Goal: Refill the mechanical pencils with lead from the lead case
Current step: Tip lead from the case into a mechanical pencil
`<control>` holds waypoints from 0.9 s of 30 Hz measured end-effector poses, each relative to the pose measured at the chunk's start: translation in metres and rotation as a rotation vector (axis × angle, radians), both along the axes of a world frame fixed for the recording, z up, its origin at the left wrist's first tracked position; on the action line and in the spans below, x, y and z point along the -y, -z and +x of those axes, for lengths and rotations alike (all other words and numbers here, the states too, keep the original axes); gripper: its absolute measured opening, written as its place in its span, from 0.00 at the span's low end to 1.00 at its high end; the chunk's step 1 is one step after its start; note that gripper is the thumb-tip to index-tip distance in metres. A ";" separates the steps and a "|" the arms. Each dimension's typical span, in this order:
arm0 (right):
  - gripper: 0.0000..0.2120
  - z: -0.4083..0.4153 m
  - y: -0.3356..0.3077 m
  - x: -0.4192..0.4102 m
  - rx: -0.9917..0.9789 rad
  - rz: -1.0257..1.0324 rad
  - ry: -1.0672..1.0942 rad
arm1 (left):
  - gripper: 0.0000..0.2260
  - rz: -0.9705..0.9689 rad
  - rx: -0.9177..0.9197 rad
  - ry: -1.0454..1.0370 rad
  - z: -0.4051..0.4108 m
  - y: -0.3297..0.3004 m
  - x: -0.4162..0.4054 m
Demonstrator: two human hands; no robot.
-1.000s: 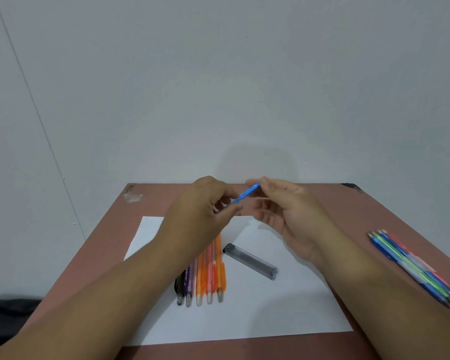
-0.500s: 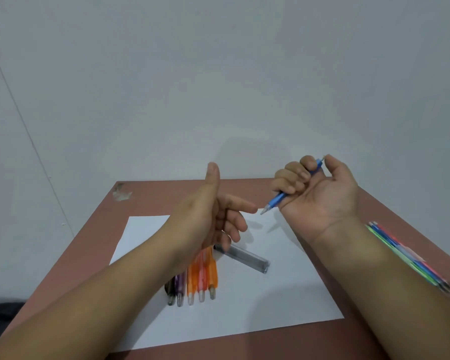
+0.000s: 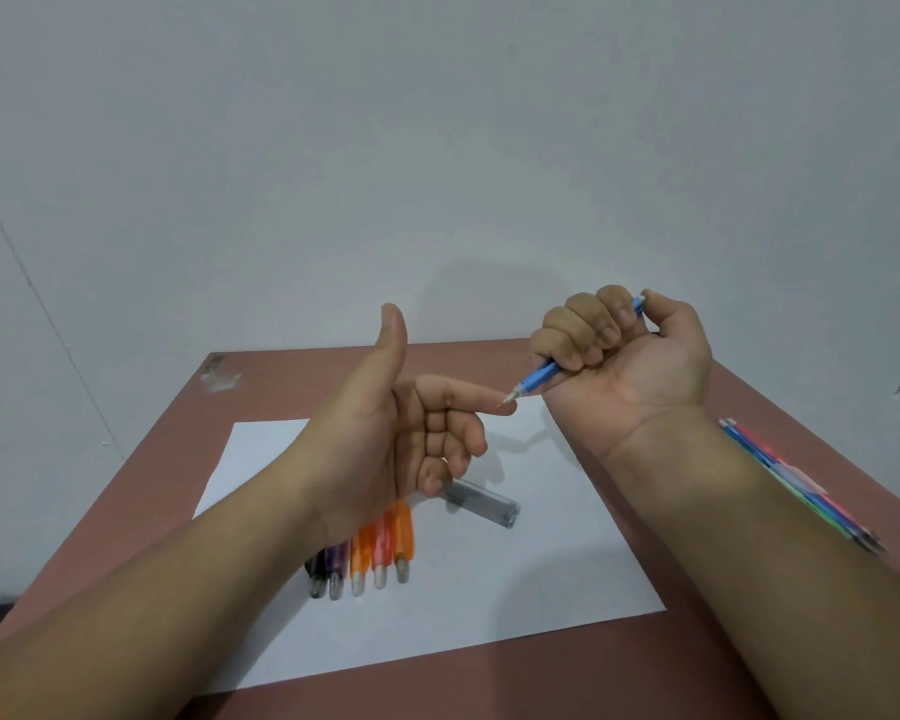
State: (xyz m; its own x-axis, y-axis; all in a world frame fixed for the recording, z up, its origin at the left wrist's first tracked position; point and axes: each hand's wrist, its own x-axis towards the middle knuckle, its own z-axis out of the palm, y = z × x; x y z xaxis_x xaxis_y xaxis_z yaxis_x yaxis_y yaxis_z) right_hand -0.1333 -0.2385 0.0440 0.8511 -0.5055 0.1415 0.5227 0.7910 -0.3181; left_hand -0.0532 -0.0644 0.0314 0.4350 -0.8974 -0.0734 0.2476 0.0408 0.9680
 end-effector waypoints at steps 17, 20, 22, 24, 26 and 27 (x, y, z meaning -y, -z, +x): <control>0.17 -0.001 -0.001 0.001 0.022 0.034 0.021 | 0.45 -0.021 -0.010 0.015 -0.001 0.000 -0.002; 0.18 -0.002 -0.001 0.000 0.023 0.030 0.022 | 0.45 -0.022 -0.004 0.018 -0.001 0.000 -0.002; 0.18 -0.002 -0.001 0.000 0.027 0.031 0.016 | 0.45 -0.022 -0.001 0.021 -0.001 0.000 -0.003; 0.19 -0.001 -0.001 0.000 0.033 0.036 0.010 | 0.45 -0.023 0.002 0.024 -0.001 0.000 -0.003; 0.19 -0.001 -0.001 0.000 0.034 0.040 0.008 | 0.45 -0.026 0.004 0.023 -0.001 0.000 -0.003; 0.19 -0.001 -0.001 0.000 0.034 0.041 0.008 | 0.45 -0.027 0.007 0.023 -0.001 0.000 -0.003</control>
State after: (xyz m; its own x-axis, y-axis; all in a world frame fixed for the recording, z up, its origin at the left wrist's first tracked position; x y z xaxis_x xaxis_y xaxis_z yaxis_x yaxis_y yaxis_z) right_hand -0.1345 -0.2382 0.0446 0.8420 -0.5184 0.1493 0.5391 0.7987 -0.2674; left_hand -0.0542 -0.0618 0.0312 0.4146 -0.9089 -0.0460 0.2424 0.0616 0.9682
